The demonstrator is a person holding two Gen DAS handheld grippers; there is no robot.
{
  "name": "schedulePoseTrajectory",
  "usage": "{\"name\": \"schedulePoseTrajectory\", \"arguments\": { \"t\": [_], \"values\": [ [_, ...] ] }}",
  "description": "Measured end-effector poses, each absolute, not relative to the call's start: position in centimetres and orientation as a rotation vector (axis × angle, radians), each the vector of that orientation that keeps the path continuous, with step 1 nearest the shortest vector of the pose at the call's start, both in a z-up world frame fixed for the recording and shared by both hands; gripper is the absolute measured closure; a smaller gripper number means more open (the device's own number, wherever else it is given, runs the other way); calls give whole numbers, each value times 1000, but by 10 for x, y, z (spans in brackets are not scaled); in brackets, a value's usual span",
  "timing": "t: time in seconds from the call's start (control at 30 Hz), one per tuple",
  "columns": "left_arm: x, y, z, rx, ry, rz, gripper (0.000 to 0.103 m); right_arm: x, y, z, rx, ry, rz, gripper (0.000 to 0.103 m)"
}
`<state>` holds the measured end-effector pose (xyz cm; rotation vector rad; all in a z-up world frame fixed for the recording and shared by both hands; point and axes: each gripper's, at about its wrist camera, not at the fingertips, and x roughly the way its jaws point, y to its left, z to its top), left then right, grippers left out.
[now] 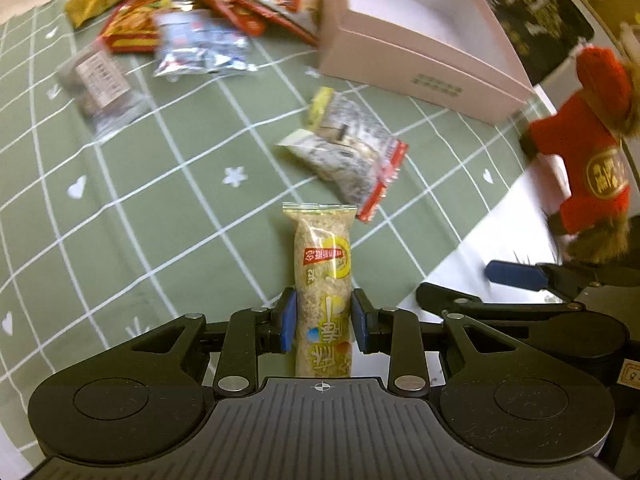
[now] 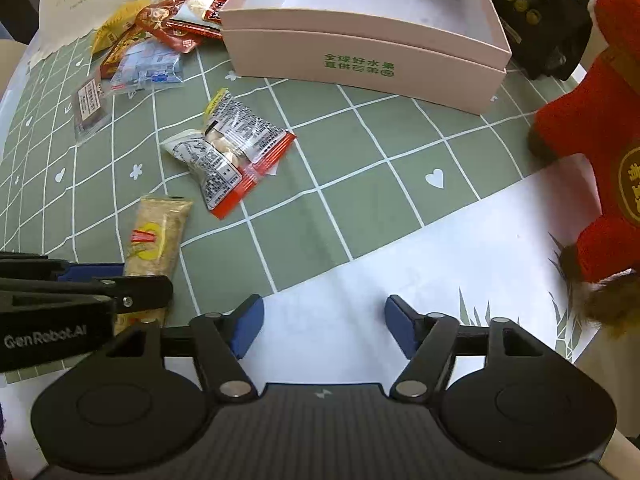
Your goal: Organize snacks
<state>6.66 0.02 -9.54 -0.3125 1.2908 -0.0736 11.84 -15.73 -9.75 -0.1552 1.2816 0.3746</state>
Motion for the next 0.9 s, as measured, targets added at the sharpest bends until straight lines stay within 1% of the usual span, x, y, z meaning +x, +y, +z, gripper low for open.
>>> {"name": "schedulePoseTrajectory", "arguments": {
  "t": [0.9],
  "values": [
    [64,0,-95,-322,1299,-63,70,117,-153,-101,-180,1275,367,22]
  ]
}}
